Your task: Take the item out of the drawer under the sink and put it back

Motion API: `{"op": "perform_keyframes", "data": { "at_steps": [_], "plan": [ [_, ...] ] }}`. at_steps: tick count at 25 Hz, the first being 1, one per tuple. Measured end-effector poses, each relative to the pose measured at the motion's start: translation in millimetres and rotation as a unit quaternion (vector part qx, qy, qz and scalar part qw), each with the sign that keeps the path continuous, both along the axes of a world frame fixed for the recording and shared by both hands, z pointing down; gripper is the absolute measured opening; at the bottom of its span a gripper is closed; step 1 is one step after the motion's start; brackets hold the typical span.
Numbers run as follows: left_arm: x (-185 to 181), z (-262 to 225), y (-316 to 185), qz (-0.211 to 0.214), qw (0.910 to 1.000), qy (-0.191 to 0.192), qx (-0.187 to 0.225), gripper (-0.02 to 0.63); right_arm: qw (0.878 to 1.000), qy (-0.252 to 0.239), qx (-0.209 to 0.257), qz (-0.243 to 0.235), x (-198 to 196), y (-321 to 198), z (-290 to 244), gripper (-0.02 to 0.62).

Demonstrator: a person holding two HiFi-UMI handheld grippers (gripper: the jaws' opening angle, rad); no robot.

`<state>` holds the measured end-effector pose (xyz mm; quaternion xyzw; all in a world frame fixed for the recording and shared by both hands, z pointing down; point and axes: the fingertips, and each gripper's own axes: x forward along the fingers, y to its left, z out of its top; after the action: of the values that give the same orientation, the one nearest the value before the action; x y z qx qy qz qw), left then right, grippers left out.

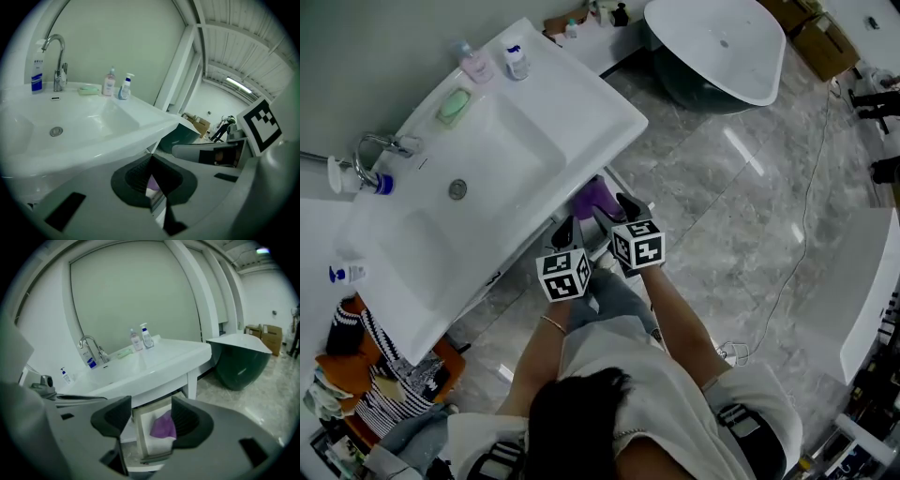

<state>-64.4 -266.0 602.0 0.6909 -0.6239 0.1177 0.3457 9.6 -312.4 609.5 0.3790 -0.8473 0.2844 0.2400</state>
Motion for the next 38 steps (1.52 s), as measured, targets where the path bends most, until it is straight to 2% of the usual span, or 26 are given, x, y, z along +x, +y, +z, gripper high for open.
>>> {"op": "perform_keyframes", "data": {
  "at_steps": [8,14,20,29,38],
  "plan": [
    [0.6,33.2,-7.9,0.002,0.9993,-0.003,-0.036,0.003,0.999,0.033,-0.039,-0.015,-0.8,-21.0,50.4,0.265],
    [5.5,55.0,-22.5,-0.015,0.9985,0.009,-0.052,0.003,0.998,0.022,-0.049,-0.021,-7.4,-42.4,77.5,0.265],
    [13.4,87.9,-23.2,-0.015,0.9971,0.006,-0.074,0.003,0.996,0.041,-0.066,-0.032,-10.7,-51.6,116.3,0.267],
    [12.0,125.7,-27.3,-0.028,0.9956,0.0,-0.09,0.003,0.995,0.048,-0.087,-0.032,-9.0,-68.5,168.0,0.267],
    [7.2,142.6,-30.9,-0.051,0.9946,0.004,-0.091,0.003,0.992,0.053,-0.108,-0.042,-21.3,-72.3,208.0,0.267]
  ]
}}
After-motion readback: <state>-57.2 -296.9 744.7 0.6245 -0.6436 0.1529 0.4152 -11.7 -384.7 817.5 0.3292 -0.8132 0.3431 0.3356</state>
